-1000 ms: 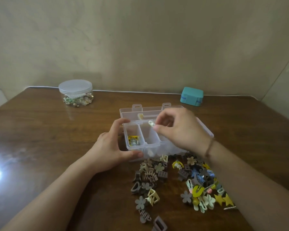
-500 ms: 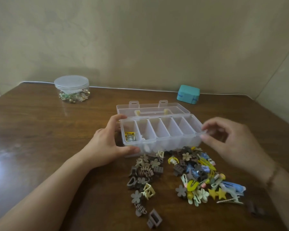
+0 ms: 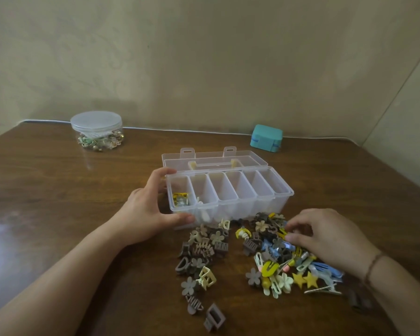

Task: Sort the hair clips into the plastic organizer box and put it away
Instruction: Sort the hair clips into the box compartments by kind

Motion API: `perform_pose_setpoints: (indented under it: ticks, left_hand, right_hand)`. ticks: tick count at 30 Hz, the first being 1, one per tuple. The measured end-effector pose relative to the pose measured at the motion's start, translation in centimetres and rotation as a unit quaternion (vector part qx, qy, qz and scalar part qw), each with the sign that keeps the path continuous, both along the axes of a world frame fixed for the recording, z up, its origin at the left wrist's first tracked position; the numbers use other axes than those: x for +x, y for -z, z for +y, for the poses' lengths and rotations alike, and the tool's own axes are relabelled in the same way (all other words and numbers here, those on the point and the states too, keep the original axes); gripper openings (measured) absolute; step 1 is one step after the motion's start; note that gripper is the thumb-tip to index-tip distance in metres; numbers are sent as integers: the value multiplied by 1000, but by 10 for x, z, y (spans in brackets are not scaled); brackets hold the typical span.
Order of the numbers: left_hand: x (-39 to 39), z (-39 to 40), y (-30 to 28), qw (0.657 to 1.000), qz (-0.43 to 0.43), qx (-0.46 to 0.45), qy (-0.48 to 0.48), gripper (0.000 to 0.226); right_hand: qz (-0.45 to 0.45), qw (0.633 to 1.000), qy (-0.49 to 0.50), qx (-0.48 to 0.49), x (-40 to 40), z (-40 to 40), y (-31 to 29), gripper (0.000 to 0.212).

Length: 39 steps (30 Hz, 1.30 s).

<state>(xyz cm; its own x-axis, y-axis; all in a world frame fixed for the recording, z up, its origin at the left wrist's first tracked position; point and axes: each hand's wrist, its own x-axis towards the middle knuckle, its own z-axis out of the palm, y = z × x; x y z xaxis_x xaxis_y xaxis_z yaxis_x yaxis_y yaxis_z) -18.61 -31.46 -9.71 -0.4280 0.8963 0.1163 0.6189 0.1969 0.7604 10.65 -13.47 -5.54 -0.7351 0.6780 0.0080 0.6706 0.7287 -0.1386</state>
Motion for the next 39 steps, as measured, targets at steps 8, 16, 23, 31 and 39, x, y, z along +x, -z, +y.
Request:
perform_pose_setpoints:
  ticks: [8,16,23,31,39]
  left_hand:
    - [-3,0,2,1000,-1,5,0,104]
    - [-4,1,2,1000,0,1,6,102]
    - [-3,0,1,1000,2,3,8,100]
    - [-1,0,-1,1000,6,4,8,99]
    - [-1,1,-1,1000,3,1,2,108]
  right_hand:
    - [-32,997,-1,67,6,-3,-15,15]
    - [315,937,-112,-97,-74,-37,-49,11]
    - [278,952,-108,-77,-124,-42,-21,5]
    - [171,978,-108,-44,-33,-22,-39,12]
    - [-12,999,-36,-16,2,-4,-4,21]
